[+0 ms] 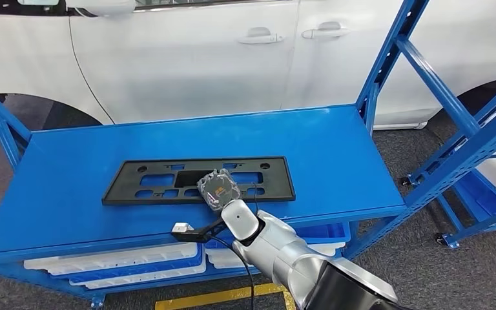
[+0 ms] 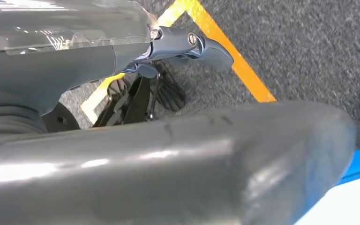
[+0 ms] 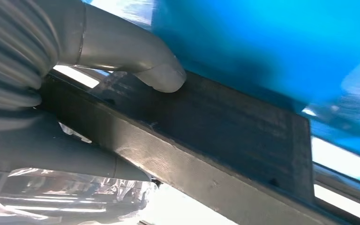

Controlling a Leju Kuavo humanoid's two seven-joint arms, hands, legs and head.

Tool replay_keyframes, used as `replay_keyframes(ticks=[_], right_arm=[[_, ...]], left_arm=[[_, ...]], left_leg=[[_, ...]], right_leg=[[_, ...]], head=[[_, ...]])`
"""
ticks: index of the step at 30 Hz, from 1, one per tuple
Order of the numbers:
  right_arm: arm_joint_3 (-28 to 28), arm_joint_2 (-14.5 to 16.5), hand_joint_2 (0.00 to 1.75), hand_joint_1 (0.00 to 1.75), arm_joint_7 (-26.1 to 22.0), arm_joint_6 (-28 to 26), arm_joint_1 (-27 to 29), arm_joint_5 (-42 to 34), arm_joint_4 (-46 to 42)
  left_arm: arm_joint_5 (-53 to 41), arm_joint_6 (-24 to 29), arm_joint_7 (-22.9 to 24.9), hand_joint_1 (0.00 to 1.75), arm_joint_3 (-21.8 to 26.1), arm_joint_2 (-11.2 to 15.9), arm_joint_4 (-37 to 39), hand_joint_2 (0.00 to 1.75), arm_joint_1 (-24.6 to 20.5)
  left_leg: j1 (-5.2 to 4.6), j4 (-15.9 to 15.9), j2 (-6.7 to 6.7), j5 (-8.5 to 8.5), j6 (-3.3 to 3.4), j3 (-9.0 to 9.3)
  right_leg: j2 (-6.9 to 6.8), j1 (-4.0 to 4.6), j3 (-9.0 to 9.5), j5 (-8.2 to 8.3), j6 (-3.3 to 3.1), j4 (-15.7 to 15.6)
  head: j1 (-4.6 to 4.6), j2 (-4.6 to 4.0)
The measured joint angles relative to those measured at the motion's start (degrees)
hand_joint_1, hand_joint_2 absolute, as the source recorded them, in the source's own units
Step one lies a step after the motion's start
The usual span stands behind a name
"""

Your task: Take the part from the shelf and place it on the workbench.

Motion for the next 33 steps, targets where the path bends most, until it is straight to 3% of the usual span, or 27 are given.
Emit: replay_keyframes(ticks=[2, 4, 6, 7, 8, 10, 12, 14, 17, 19, 21, 22, 23, 24, 26, 28, 31, 33], right_arm=[[-0.24, -0.03, 1.75, 1.75, -0.27, 0.01, -0.07, 0.21, 0.03], [-0.47, -0.10, 1.75, 1.75, -0.45, 0.01, -0.10, 0.29, 0.07], [-0.67, -0.20, 1.75, 1.75, -0.66, 0.01, -0.03, 0.38, 0.12], [-0.78, -0.24, 1.75, 1.75, -0.78, 0.01, 0.00, 0.44, 0.15], [-0.88, -0.26, 1.75, 1.75, -0.90, 0.02, 0.01, 0.50, 0.16], [-1.18, -0.27, 1.75, 1.75, -1.15, 0.01, -0.03, 0.70, 0.16], [-1.73, -0.26, 1.75, 1.75, -1.62, -0.35, -0.14, 0.83, 0.15], [-2.60, -0.23, 1.75, 1.75, -2.66, -1.45, -0.23, 0.52, 0.08], [-4.66, -0.19, 1.75, 1.75, -5.72, -3.89, -0.20, -1.62, -0.31], [-6.46, -0.07, 1.75, 1.75, -8.10, -5.25, -0.14, -3.43, -0.78], [-8.34, 0.00, 1.75, 1.75, -11.05, -6.08, -0.05, -5.67, -1.26], [-9.31, 0.00, 1.75, 1.75, -13.28, -6.36, 0.07, -7.36, -1.58], [-10.49, 0.00, 1.75, 1.75, -16.59, -6.61, 0.24, -9.91, -2.18], [-12.03, 0.00, 1.75, 1.75, -21.50, -6.59, 0.43, -13.88, -3.45], [-16.06, -0.01, 1.75, 1.75, -33.76, -4.23, 1.01, -26.14, -8.44], [-20.35, -0.60, 1.75, 1.75, -44.18, 3.80, 3.48, -43.21, -18.53], [-24.04, -3.46, 1.75, 1.75, -49.32, 20.23, 11.52, -65.98, -38.39], [-25.29, -5.73, 1.75, 1.75, -50.49, 29.00, 15.84, -77.17, -49.60]], left_arm=[[0.00, 0.00, 0.00, 0.00, -0.01, -0.03, 0.00, 0.00, -0.04], [0.00, -0.05, -0.03, 0.00, -0.02, -0.03, 0.00, 0.87, -0.08], [0.00, -0.28, -0.32, 0.00, -0.02, -0.02, 0.00, 1.75, -0.06], [0.00, -0.47, -0.76, 0.00, -0.04, -0.02, 0.00, 1.75, -0.04], [0.00, -0.65, -1.29, 0.00, -0.08, -0.02, 0.00, 1.75, -0.02], [0.00, -0.94, -2.45, 0.00, -0.37, -0.02, 0.00, 1.75, 0.00], [0.00, -1.09, -2.95, 0.00, -0.97, -0.03, 0.01, 1.75, 0.00], [0.00, -1.27, -2.81, 0.00, -1.44, -0.04, 0.02, 1.75, 0.00], [0.00, -1.56, -2.45, 0.00, -1.62, 0.05, 0.02, 1.75, 0.04], [0.00, -1.75, -2.51, 0.00, -1.68, 0.08, 0.02, 1.75, 0.07], [0.00, -2.12, -2.63, 0.00, -1.68, 0.06, 0.02, 1.75, 0.13], [0.00, -2.41, -2.62, 0.00, -1.68, 0.07, 0.02, 1.75, 0.17], [0.00, -2.75, -2.57, 0.00, -1.68, 0.07, 0.02, 1.75, 0.21], [0.00, -3.20, -2.56, 0.00, -1.67, 0.09, 0.02, 1.75, 0.24], [0.00, -4.30, -2.84, 0.00, -1.64, 0.13, 0.02, 1.75, 0.20], [-0.02, -5.38, -3.46, 0.00, -1.54, 0.15, 0.02, 1.75, -0.06], [-0.04, -6.34, -4.47, 0.00, -1.25, 0.16, 0.02, 1.75, -0.08], [0.00, -6.68, -5.01, 0.00, -1.12, 0.15, 0.03, 1.75, 0.26]], left_leg=[[0.13, -0.29, 0.14, 0.30, 0.82, 0.07], [0.15, -0.44, 0.30, 0.51, 1.42, -0.01], [0.04, -0.42, 0.34, 0.54, 1.61, -0.16], [0.01, -0.40, 0.32, 0.55, 1.62, -0.17], [-0.01, -0.38, 0.28, 0.53, 1.60, -0.14], [-0.03, -0.35, 0.14, 0.44, 1.46, 0.02], [-0.27, -0.16, -0.06, 0.28, 1.03, -0.02], [-0.45, -0.12, -0.19, 0.24, 0.38, -0.14], [-0.21, 0.52, -0.18, -0.46, -0.58, -0.36], [-0.07, 5.24, -0.14, -3.34, -0.95, -2.46], [-0.01, 12.74, -0.14, -6.66, -1.26, -5.93], [0.02, 15.26, -0.13, -7.24, -1.41, -7.14], [0.06, 15.68, -0.12, -6.65, -1.51, -7.37], [0.13, 13.90, -0.10, -5.07, -1.56, -6.58], [0.25, 6.39, 0.01, -1.21, -1.55, -2.95], [0.13, 1.22, -0.10, 0.14, -1.03, -0.40], [0.03, 0.34, -0.71, 0.03, 0.26, -0.26], [0.14, 0.15, -0.78, 0.25, 1.08, -0.43]], right_leg=[[-0.01, -0.13, -0.54, -1.18, 0.55, 1.44], [-0.06, -0.26, -3.04, -4.58, 0.87, 7.12], [-0.08, -0.29, -6.40, -7.57, 1.02, 14.33], [-0.09, -0.29, -7.20, -7.72, 1.03, 16.01], [-0.09, -0.29, -6.99, -6.79, 0.97, 15.57], [-0.09, -0.27, -3.97, -2.94, 0.57, 9.34], [-0.05, -0.05, -0.86, -0.54, 0.03, 2.71], [0.02, 0.24, 0.03, -0.49, -0.38, 0.48], [-0.03, 0.01, 0.32, -0.21, -1.27, -0.21], [-0.11, -0.17, 0.44, 0.03, -1.80, -0.59], [-0.11, -0.06, 0.38, 0.03, -2.01, -0.59], [-0.09, 0.00, 0.40, 0.00, -2.04, -0.57], [-0.03, 0.01, 0.45, -0.04, -2.05, -0.53], [0.08, -0.01, 0.53, -0.09, -2.01, -0.47], [0.45, 0.07, 0.66, -0.35, -1.68, -0.17], [0.63, 0.32, 0.63, -0.63, -1.09, 0.19], [0.16, 0.39, 0.60, -0.85, -0.09, 0.23], [0.01, 0.22, -0.35, -2.48, 0.56, 2.24]], head=[[0.01, 0.00], [0.01, 0.00], [0.01, 0.00], [0.01, 0.00], [0.01, 0.00], [0.01, 0.00], [0.00, 0.00], [-0.01, 0.00], [0.00, 0.00], [0.00, 0.00], [0.00, 0.00], [0.00, 0.00], [0.00, 0.00], [0.00, 0.00], [0.00, 0.00], [0.00, 0.00], [0.00, 0.00], [0.00, 0.00]])
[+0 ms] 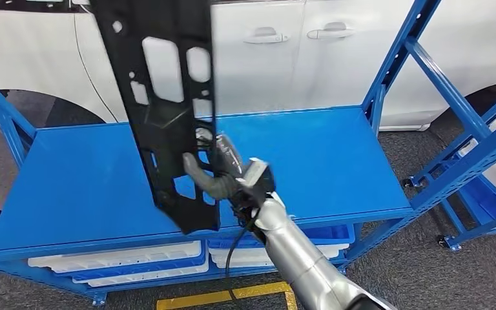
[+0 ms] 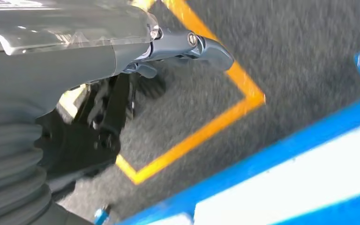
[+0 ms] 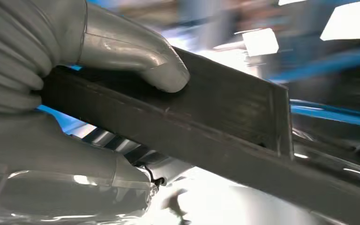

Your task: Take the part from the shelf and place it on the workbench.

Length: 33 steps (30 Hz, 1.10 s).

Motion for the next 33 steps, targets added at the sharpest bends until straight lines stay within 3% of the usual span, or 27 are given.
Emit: replay_keyframes(ticks=[3, 4, 5, 6, 8, 10, 13, 15, 16, 18, 19, 20, 21, 23, 25, 29, 31, 33], right_arm=[[-1.35, -2.62, 1.75, 1.75, -0.96, 11.30, 4.34, -13.08, -12.70], [-1.48, -3.13, 1.75, 1.75, -0.63, 14.16, 5.61, -15.85, -15.23], [-1.52, -3.52, 1.75, 1.75, 0.03, 16.56, 6.76, -18.10, -17.41], [-1.50, -3.82, 1.75, 1.75, 0.86, 18.64, 7.69, -19.92, -19.43], [-1.35, -4.23, 1.75, 1.75, 2.63, 21.75, 8.64, -23.07, -23.05], [-1.17, -4.45, 1.75, 1.75, 4.03, 23.49, 8.91, -25.49, -25.64], [-0.86, -4.74, 1.75, 1.75, 5.24, 24.70, 9.39, -27.21, -28.13], [-0.46, -4.83, 1.75, 1.75, 5.55, 24.99, 9.51, -27.45, -29.30], [-0.24, -4.85, 1.75, 1.75, 5.70, 25.03, 9.51, -27.47, -29.72], [0.19, -5.08, 1.75, 1.75, 6.10, 25.01, 9.53, -27.23, -30.26], [0.46, -5.35, 1.75, 1.75, 6.28, 24.94, 9.55, -26.99, -30.42], [0.79, -5.69, 1.75, 1.75, 6.36, 24.83, 9.58, -26.74, -30.52], [1.15, -6.09, 1.75, 1.75, 6.29, 24.66, 9.63, -26.57, -30.65], [1.78, -6.90, 1.75, 1.75, 5.91, 24.10, 9.71, -26.40, -31.10], [2.14, -7.54, 1.75, 1.75, 5.51, 23.57, 9.74, -26.29, -31.74], [2.87, -8.45, 1.75, 1.75, 5.27, 22.70, 9.78, -25.77, -32.59], [3.11, -8.92, 1.75, 1.75, 5.16, 22.45, 9.79, -25.68, -32.89], [3.37, -9.42, 1.75, 1.75, 5.06, 22.20, 9.92, -25.53, -33.00]], left_arm=[[0.00, -0.16, -0.60, 0.00, 0.32, 0.03, 0.00, 1.75, 0.17], [0.00, -0.15, -0.73, 0.00, 0.47, 0.04, 0.00, 1.75, 0.16], [0.00, -0.14, -0.82, 0.00, 0.64, 0.05, 0.00, 1.75, 0.13], [0.00, -0.13, -0.87, 0.00, 0.82, 0.06, 0.01, 1.75, 0.07], [0.00, -0.12, -0.88, 0.00, 1.15, 0.03, 0.01, 1.75, -0.04], [0.00, -0.04, -0.79, 0.00, 1.31, -0.02, 0.01, 1.75, -0.10], [0.00, 0.34, -0.37, 0.00, 1.38, -0.01, 0.01, 1.75, -0.13], [0.00, 0.51, -0.21, 0.00, 1.39, 0.07, 0.01, 1.75, -0.18], [0.00, 0.60, -0.14, 0.00, 1.40, 0.10, 0.01, 1.75, -0.20], [0.00, 0.80, 0.03, 0.00, 1.39, 0.11, 0.01, 1.75, -0.21], [0.00, 0.90, 0.11, 0.00, 1.38, 0.14, 0.01, 1.75, -0.21], [0.00, 0.99, 0.18, 0.00, 1.38, 0.16, 0.00, 1.75, -0.22], [0.00, 1.05, 0.23, 0.00, 1.38, 0.21, 0.00, 1.75, -0.23], [0.00, 1.18, 0.29, 0.00, 1.38, 0.32, -0.01, 1.75, -0.31], [-0.01, 1.33, 0.30, 0.00, 1.38, 0.44, -0.01, 1.75, -0.49], [0.00, 1.55, 0.42, 0.00, 1.38, 0.50, 0.00, 1.75, -0.69], [0.00, 1.57, 0.51, 0.00, 1.38, 0.46, 0.00, 1.75, -0.78], [0.00, 1.59, 0.53, 0.00, 1.38, 0.45, 0.00, 1.75, -0.86]], left_leg=[[-0.19, -0.04, 0.28, 0.01, 0.67, -0.20], [-0.26, -0.03, 0.36, -0.03, 0.72, -0.20], [-0.30, -0.01, 0.42, -0.08, 0.75, -0.18], [-0.33, 0.02, 0.44, -0.14, 0.73, -0.14], [-0.37, 0.13, 0.42, -0.34, 0.55, -0.02], [-0.57, 0.28, 0.37, -0.57, 0.13, -0.04], [-0.67, 0.09, 0.37, -0.64, -0.87, -0.05], [-0.62, 1.43, 0.49, -1.78, -1.49, -0.52], [-0.59, 3.63, 0.54, -3.25, -1.72, -1.42], [-0.52, 10.97, 0.58, -7.15, -2.05, -4.62], [-0.50, 14.32, 0.58, -8.45, -2.16, -6.10], [-0.50, 16.08, 0.58, -8.72, -2.19, -6.85], [-0.50, 15.54, 0.58, -7.80, -2.14, -6.51], [-0.51, 8.56, 0.59, -3.90, -1.80, -3.00], [-0.71, 1.85, 0.57, -1.47, -1.30, 0.26], [-0.83, -0.02, 0.57, -0.57, -0.13, 0.61], [-0.54, -0.55, 0.77, 0.24, 0.64, 0.24], [-0.52, -0.63, 0.92, 0.91, 1.05, -0.55]], right_leg=[[0.00, -0.28, -5.05, -5.28, 0.60, 10.38], [-0.01, -0.34, -6.58, -6.09, 0.68, 13.34], [-0.01, -0.39, -7.28, -5.81, 0.70, 14.42], [-0.02, -0.43, -6.84, -4.40, 0.63, 13.15], [0.00, -0.41, -3.52, -0.28, 0.25, 5.74], [0.05, -0.22, -0.79, 1.87, -0.25, -0.34], [0.14, -0.12, -0.37, 2.03, -1.07, -1.71], [0.04, -0.35, -0.14, 2.30, -1.78, -2.13], [-0.07, -0.47, -0.02, 2.42, -2.06, -2.30], [-0.22, -0.39, -0.03, 2.50, -2.34, -2.27], [-0.24, -0.33, -0.10, 2.50, -2.36, -2.20], [-0.23, -0.28, -0.18, 2.50, -2.38, -2.10], [-0.22, -0.26, -0.23, 2.48, -2.39, -1.98], [-0.18, -0.25, -0.27, 2.42, -2.34, -1.75], [-0.14, -0.05, -0.46, 2.46, -1.98, -1.51], [-0.05, 0.04, -0.89, 2.76, -0.73, -1.40], [-0.03, -0.02, -1.88, 0.15, -0.12, 1.16], [-0.07, -0.30, -4.24, -4.74, 0.35, 7.84]], head=[[0.00, 0.00], [0.00, 0.00], [0.00, 0.00], [0.00, 0.00], [0.01, 0.00], [0.01, 0.00], [0.00, 0.00], [0.00, 0.00], [0.00, 0.00], [0.00, 0.00], [0.00, 0.00], [0.00, 0.00], [0.00, 0.00], [0.00, 0.00], [0.00, 0.00], [0.00, 0.00], [0.01, 0.00], [0.01, 0.00]])
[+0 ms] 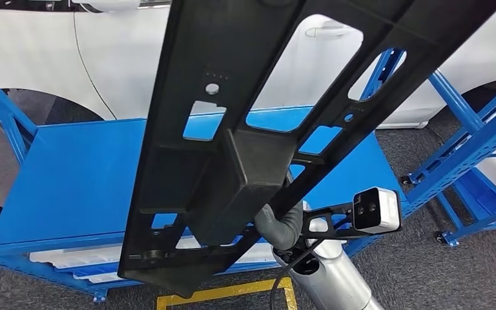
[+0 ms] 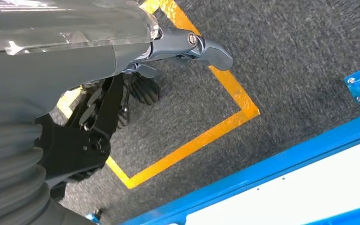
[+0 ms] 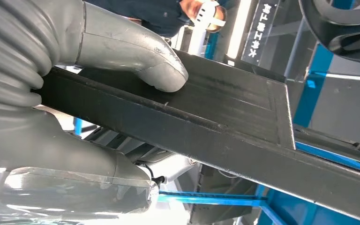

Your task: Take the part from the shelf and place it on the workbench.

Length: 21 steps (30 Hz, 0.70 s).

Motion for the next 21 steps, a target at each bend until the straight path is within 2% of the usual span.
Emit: replay_keyframes(ticks=[1, 2, 3, 4, 6, 7, 8, 11, 12, 13, 14, 16, 17, 18, 19, 20, 21], right_arm=[[0.15, -0.22, 1.75, 1.75, -0.04, -0.16, 0.12, 0.09, 0.00], [0.30, -0.44, 1.75, 1.75, -0.08, -0.31, 0.25, 0.16, 0.01], [0.42, -0.63, 1.75, 1.75, -0.10, -0.43, 0.33, 0.22, 0.01], [0.50, -0.77, 1.75, 1.75, -0.13, -0.46, 0.37, 0.23, 0.01], [0.63, -0.92, 1.75, 1.75, -0.25, -0.58, 0.31, 0.31, 0.01], [0.68, -0.96, 1.75, 1.75, -0.34, -0.71, 0.29, 0.41, 0.01], [0.73, -1.01, 1.75, 1.75, -0.46, -0.90, 0.28, 0.53, 0.01], [0.86, -1.27, 1.75, 1.75, -0.84, -1.42, 0.33, 0.83, 0.03], [0.95, -1.33, 1.75, 1.75, -0.95, -1.48, 0.33, 0.90, 0.04], [1.06, -1.37, 1.75, 1.75, -1.04, -1.55, 0.34, 0.96, 0.05], [1.18, -1.39, 1.75, 1.75, -1.11, -1.71, 0.32, 1.01, 0.05], [1.44, -1.40, 1.75, 1.75, -1.21, -2.35, 0.36, 0.99, 0.05], [1.54, -1.40, 1.75, 1.75, -1.22, -2.67, 0.37, 0.92, 0.05], [1.62, -1.40, 1.75, 1.75, -1.25, -2.97, 0.38, 0.85, 0.05], [1.67, -1.40, 1.75, 1.75, -1.29, -3.15, 0.39, 0.78, 0.05], [1.70, -1.40, 1.75, 1.75, -1.38, -3.27, 0.39, 0.73, 0.05], [1.73, -1.40, 1.75, 1.75, -1.51, -3.36, 0.39, 0.72, 0.05]], left_arm=[[0.00, 0.04, 0.01, 0.00, 0.00, 0.01, 0.01, 1.75, -0.01], [0.00, 0.08, 0.01, 0.00, 0.01, 0.01, 0.00, 1.75, 0.00], [0.00, 0.12, 0.01, 0.00, 0.01, 0.01, 0.01, 1.75, 0.01], [0.00, 0.14, 0.01, 0.00, 0.01, 0.00, 0.01, 1.75, 0.02], [0.00, 0.15, 0.04, 0.00, 0.00, -0.03, 0.01, 1.75, 0.04], [0.00, 0.16, 0.09, 0.00, 0.00, -0.04, 0.01, 1.75, 0.03], [0.00, 0.18, 0.16, 0.00, 0.00, -0.04, 0.01, 1.75, 0.02], [0.00, 0.27, 0.44, 0.00, 0.00, 0.00, -0.01, 1.75, 0.06], [0.00, 0.31, 0.51, 0.00, 0.00, 0.04, -0.01, 1.75, 0.11], [0.00, 0.35, 0.60, 0.00, 0.00, 0.08, -0.01, 1.75, 0.16], [0.00, 0.39, 0.67, 0.00, 0.00, 0.10, 0.00, 1.75, 0.18], [0.00, 0.47, 0.77, 0.00, 0.00, 0.09, 0.00, 1.75, 0.18], [0.00, 0.53, 0.77, 0.00, 0.00, 0.08, -0.01, 1.75, 0.17], [0.00, 0.60, 0.77, 0.00, 0.00, 0.08, -0.01, 1.75, 0.17], [0.00, 0.70, 0.78, 0.00, 0.00, 0.08, -0.01, 1.75, 0.16], [0.00, 0.83, 0.79, 0.00, 0.00, 0.08, -0.01, 1.75, 0.14], [0.00, 0.98, 0.82, 0.00, 0.00, 0.09, -0.01, 1.75, 0.08]], left_leg=[[-0.02, 0.04, 0.03, 0.31, 0.05, -0.48], [-0.03, 0.11, 0.05, 0.62, 0.00, -0.96], [-0.02, 0.19, 0.06, 0.93, -0.10, -1.41], [0.00, 0.32, 0.04, 1.19, -0.24, -1.85], [-0.01, 0.72, -0.02, 1.63, -0.67, -2.60], [-0.04, 0.85, -0.05, 1.87, -0.98, -2.84], [-0.09, 0.94, -0.08, 2.15, -1.34, -3.00], [-0.07, 0.83, -0.14, 2.96, -2.50, -3.32], [0.01, 1.29, -0.15, 2.30, -2.81, -3.69], [0.09, 2.73, -0.15, 0.68, -3.06, -4.31], [0.18, 5.35, -0.14, -1.80, -3.25, -5.24], [0.20, 12.74, -0.13, -6.80, -3.55, -7.32], [0.20, 15.67, -0.13, -7.87, -3.64, -7.78], [0.20, 16.95, -0.13, -7.69, -3.63, -7.44], [0.18, 16.13, -0.13, -6.52, -3.50, -6.08], [0.15, 13.42, -0.13, -5.02, -3.25, -3.75], [0.05, 9.42, -0.12, -4.19, -2.83, -0.84]], right_leg=[[0.00, -0.15, -1.08, -1.85, 0.18, 3.48], [-0.01, -0.30, -1.44, -2.64, 0.33, 5.60], [-0.03, -0.45, -0.84, -2.33, 0.43, 5.73], [-0.06, -0.58, 0.92, -1.07, 0.46, 3.60], [-0.06, -0.67, 6.17, 1.63, 0.29, -4.40], [-0.01, -0.56, 8.10, 2.51, 0.08, -7.61], [0.04, -0.42, 9.11, 2.83, -0.14, -9.55], [0.01, -0.24, 8.56, 3.59, -1.24, -10.17], [-0.08, -0.32, 8.19, 4.04, -1.74, -10.22], [-0.19, -0.43, 7.76, 4.55, -2.24, -10.36], [-0.30, -0.45, 7.25, 5.06, -2.61, -10.40], [-0.39, -0.19, 6.00, 6.00, -3.02, -10.33], [-0.42, -0.04, 5.33, 6.47, -3.08, -10.25], [-0.43, 0.10, 4.64, 6.90, -3.10, -10.12], [-0.43, 0.23, 3.96, 7.29, -3.08, -9.95], [-0.42, 0.34, 3.34, 7.64, -3.04, -9.76], [-0.41, 0.41, 2.86, 7.94, -2.95, -9.57]], head=[[0.00, 0.00], [0.00, 0.00], [0.00, 0.00], [0.01, 0.00], [0.00, 0.00], [-0.01, 0.00], [-0.01, 0.00], [0.00, 0.00], [-0.01, 0.00], [-0.01, 0.00], [-0.01, 0.00], [-0.01, 0.00], [-0.01, 0.00], [-0.01, 0.00], [-0.01, 0.00], [-0.01, 0.00], [-0.01, 0.00]])
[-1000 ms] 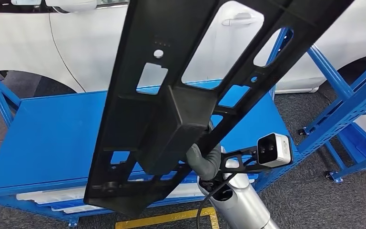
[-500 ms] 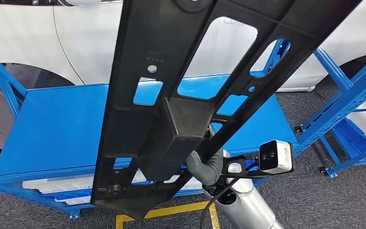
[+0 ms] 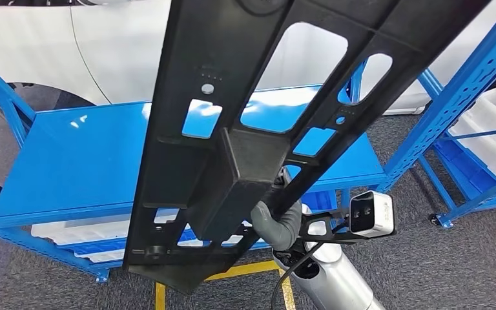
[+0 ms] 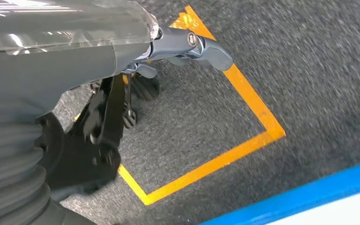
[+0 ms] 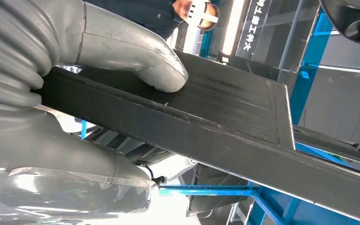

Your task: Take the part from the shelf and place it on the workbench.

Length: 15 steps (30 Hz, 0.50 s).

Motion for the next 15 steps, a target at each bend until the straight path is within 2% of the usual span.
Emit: replay_keyframes(ticks=[1, 2, 3, 4, 6, 7, 8, 10, 11, 12, 13, 14, 15], right_arm=[[0.03, 0.01, 1.75, 1.75, -0.20, -0.03, -0.01, -0.01, -0.01], [0.07, 0.01, 1.75, 1.75, -0.40, -0.04, -0.02, -0.01, -0.01], [0.11, 0.02, 1.75, 1.75, -0.60, -0.05, -0.03, -0.01, -0.02], [0.16, 0.02, 1.75, 1.75, -0.73, -0.07, -0.04, 0.01, -0.02], [0.24, 0.01, 1.75, 1.75, -0.77, -0.24, -0.05, 0.04, -0.02], [0.25, -0.01, 1.75, 1.75, -0.66, -0.46, -0.11, 0.06, -0.03], [0.26, -0.02, 1.75, 1.75, -0.43, -0.77, -0.19, 0.07, -0.03], [0.30, -0.02, 1.75, 1.75, 0.39, -1.62, -0.35, 0.05, -0.03], [0.32, -0.02, 1.75, 1.75, 0.82, -2.01, -0.44, 0.01, -0.01], [0.34, -0.01, 1.75, 1.75, 1.21, -2.35, -0.61, -0.04, 0.01], [0.39, -0.01, 1.75, 1.75, 1.45, -2.67, -0.88, -0.09, 0.03], [0.48, 0.00, 1.75, 1.75, 1.60, -2.95, -1.24, -0.16, 0.05], [0.58, 0.00, 1.75, 1.75, 1.68, -3.22, -1.68, -0.24, 0.07]], left_arm=[[0.00, 0.16, 0.04, 0.00, 0.00, 0.00, 0.00, 1.75, -0.09], [0.00, 0.30, 0.08, 0.00, 0.00, -0.01, -0.01, 1.75, -0.17], [-0.01, 0.40, 0.12, 0.00, 0.00, -0.02, -0.01, 1.75, -0.22], [-0.01, 0.48, 0.15, 0.00, 0.00, -0.04, -0.01, 1.75, -0.23], [-0.01, 0.60, 0.26, 0.00, 0.01, -0.21, 0.01, 1.75, -0.21], [0.00, 0.68, 0.33, 0.00, 0.01, -0.29, 0.01, 1.75, -0.22], [0.01, 0.81, 0.40, 0.00, 0.02, -0.38, 0.02, 1.75, -0.24], [0.01, 1.15, 0.55, 0.00, 0.02, -0.45, 0.02, 1.75, -0.26], [0.01, 1.29, 0.61, 0.00, 0.02, -0.50, 0.02, 1.75, -0.25], [0.00, 1.40, 0.67, 0.00, 0.02, -0.58, 0.02, 1.75, -0.24], [0.00, 1.46, 0.69, 0.00, 0.02, -0.68, 0.02, 1.75, -0.23], [0.01, 1.50, 0.69, 0.00, 0.02, -0.76, 0.02, 1.75, -0.23], [0.01, 1.54, 0.67, 0.00, 0.02, -0.83, 0.02, 1.75, -0.24]], left_leg=[[-0.15, -4.16, 0.02, 0.23, 0.41, 2.83], [-0.35, -7.25, 0.02, 0.06, 0.78, 4.83], [-0.58, -9.10, 0.02, -0.32, 1.11, 5.90], [-0.74, -9.79, 0.00, -0.20, 1.35, 6.09], [-0.50, -10.43, 0.15, 0.88, 1.98, 5.64], [-0.33, -10.78, 0.30, 1.54, 2.36, 5.25], [-0.15, -11.04, 0.45, 2.22, 2.63, 4.77], [-0.22, -10.97, 0.58, 3.30, 2.91, 3.37], [-0.22, -10.86, 0.59, 3.80, 2.86, 2.62], [-0.19, -10.67, 0.60, 4.25, 2.76, 1.83], [-0.13, -10.39, 0.60, 4.64, 2.62, 1.04], [-0.05, -10.01, 0.59, 4.95, 2.42, 0.30], [0.02, -9.53, 0.57, 5.19, 2.20, -0.38]], right_leg=[[-0.01, 0.09, -0.35, 0.30, 0.19, 0.16], [-0.06, 0.12, -0.52, 0.62, 0.47, 0.21], [-0.13, 0.07, -0.62, 0.96, 0.81, 0.18], [-0.18, 0.02, -0.65, 1.35, 1.19, 0.07], [-0.10, -0.06, -1.02, 1.26, 1.90, 0.25], [-0.02, -0.07, -1.52, -0.03, 2.22, 1.21], [0.07, -0.14, -2.30, -2.23, 2.51, 3.22], [0.12, -0.43, -4.24, -7.46, 3.00, 9.93], [0.12, -0.61, -4.87, -8.85, 3.23, 13.16], [0.11, -0.81, -4.81, -8.89, 3.46, 15.01], [0.10, -1.02, -3.84, -7.79, 3.64, 14.91], [0.10, -1.24, -1.86, -6.12, 3.78, 12.68], [0.12, -1.43, 0.72, -4.89, 3.85, 9.08]], head=[[0.01, 0.00], [0.01, 0.00], [0.01, 0.00], [0.01, 0.00], [0.02, 0.00], [0.02, 0.00], [0.02, 0.00], [0.01, 0.00], [0.02, 0.00], [0.02, 0.00], [0.01, 0.00], [0.01, 0.00], [0.01, 0.00]])
